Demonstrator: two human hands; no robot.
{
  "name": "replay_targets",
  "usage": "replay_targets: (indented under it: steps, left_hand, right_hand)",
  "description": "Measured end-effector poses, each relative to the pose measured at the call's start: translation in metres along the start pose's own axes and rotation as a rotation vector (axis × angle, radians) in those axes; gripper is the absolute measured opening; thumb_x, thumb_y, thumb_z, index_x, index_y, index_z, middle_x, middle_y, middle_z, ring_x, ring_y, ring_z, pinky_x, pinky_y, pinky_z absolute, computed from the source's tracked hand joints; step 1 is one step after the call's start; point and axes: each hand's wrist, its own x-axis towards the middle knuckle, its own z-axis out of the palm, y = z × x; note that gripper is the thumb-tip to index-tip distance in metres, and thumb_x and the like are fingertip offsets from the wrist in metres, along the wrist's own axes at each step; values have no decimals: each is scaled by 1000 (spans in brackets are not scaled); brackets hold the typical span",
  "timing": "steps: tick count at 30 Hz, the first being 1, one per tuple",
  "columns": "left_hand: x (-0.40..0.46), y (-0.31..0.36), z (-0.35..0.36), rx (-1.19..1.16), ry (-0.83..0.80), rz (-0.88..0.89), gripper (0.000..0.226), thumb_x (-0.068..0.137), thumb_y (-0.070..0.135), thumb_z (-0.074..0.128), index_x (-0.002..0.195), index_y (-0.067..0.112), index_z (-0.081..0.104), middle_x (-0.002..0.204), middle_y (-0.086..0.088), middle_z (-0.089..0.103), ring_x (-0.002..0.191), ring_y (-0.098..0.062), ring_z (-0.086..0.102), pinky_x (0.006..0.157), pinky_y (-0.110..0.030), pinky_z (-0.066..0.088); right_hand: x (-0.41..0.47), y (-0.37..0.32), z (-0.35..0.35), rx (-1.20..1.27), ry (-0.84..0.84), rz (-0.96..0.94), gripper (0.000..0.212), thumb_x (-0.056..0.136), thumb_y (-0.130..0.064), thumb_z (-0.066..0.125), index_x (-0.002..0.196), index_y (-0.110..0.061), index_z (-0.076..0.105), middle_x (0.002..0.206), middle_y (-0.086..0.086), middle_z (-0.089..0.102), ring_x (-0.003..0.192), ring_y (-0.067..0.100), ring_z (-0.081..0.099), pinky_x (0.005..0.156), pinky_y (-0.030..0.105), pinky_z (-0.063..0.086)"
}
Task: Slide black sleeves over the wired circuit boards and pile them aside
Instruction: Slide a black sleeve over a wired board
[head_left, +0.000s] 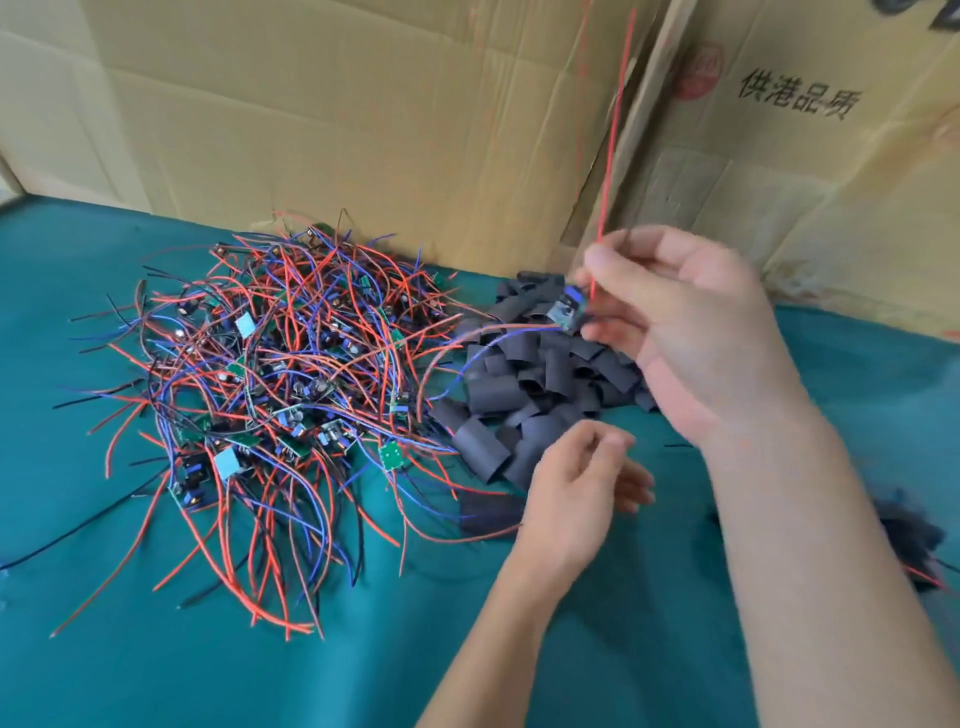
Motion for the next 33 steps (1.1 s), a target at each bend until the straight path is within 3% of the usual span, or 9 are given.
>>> replay_targets:
  steps: [6, 9, 12, 16, 20, 22, 25, 28, 33]
  left_hand:
    - [0, 11, -5, -267, -39, -90, 53, 108, 49, 30, 99, 16, 70, 82, -12, 75, 64, -21, 70, 59, -26, 55]
    - [-2, 7, -3, -161, -95, -19, 42, 108, 37, 44, 91, 14, 75, 86, -15, 75, 69, -20, 70, 64, -25, 55]
    - [-5, 3, -2, -139, -116, 60, 21, 104, 22, 57, 102, 11, 75, 92, -13, 76, 78, -21, 71, 71, -26, 57]
    - [0, -1, -4, -123, 40, 73, 16, 99, -1, 60, 112, 3, 69, 85, -6, 74, 73, -19, 71, 69, -27, 58]
    - [0, -3, -1, 16, 170, 93, 21, 102, 6, 53, 92, 12, 70, 70, 2, 70, 63, -17, 68, 62, -28, 56]
    - [0, -5, 0, 28, 198, 102, 23, 105, 12, 52, 89, 9, 68, 66, 3, 68, 60, -17, 66, 60, -30, 56]
    - [1, -7, 1, 79, 242, 133, 30, 105, 17, 53, 79, 17, 66, 63, 2, 64, 55, -20, 62, 57, -37, 58]
    - [1, -9, -1, 154, 259, 191, 27, 98, 27, 55, 76, 15, 66, 65, 0, 66, 58, -23, 62, 64, -46, 62]
    - [1, -10, -4, 176, 277, 206, 29, 93, 36, 58, 74, 16, 67, 68, 3, 69, 63, -16, 68, 75, -55, 61]
  right_hand:
    - [-40, 49, -67, -135, 38, 229, 9, 91, -4, 70, 84, -9, 71, 75, 11, 71, 61, 20, 61, 50, 22, 48]
    - [-44, 68, -83, -274, 23, 239, 11, 89, -2, 73, 86, -12, 76, 74, 10, 74, 58, 15, 60, 46, 20, 41]
    - [-36, 74, -87, -356, -15, 227, 15, 89, -3, 74, 87, -15, 82, 77, 8, 77, 56, 10, 60, 46, 18, 42]
    - [-16, 76, -89, -386, -26, 267, 25, 95, -6, 65, 88, -21, 84, 90, 5, 78, 64, 14, 68, 54, 24, 52]
    - [8, 98, -79, -835, 57, 212, 10, 87, -15, 72, 91, -22, 78, 76, -4, 77, 67, 16, 73, 71, 40, 63]
    - [13, 106, -70, -911, 66, 239, 19, 82, -30, 79, 98, -20, 74, 78, -3, 77, 79, 20, 73, 83, 39, 60]
    - [22, 114, -62, -964, 126, 264, 36, 78, -38, 80, 107, -19, 72, 91, 1, 77, 98, 22, 69, 90, 37, 56]
    - [29, 121, -57, -978, 193, 324, 34, 78, -26, 79, 111, -20, 72, 104, 5, 75, 108, 25, 65, 90, 36, 55]
    - [20, 114, -65, -711, 324, 275, 27, 74, -9, 77, 98, -22, 78, 83, -3, 75, 85, 21, 72, 80, 35, 59]
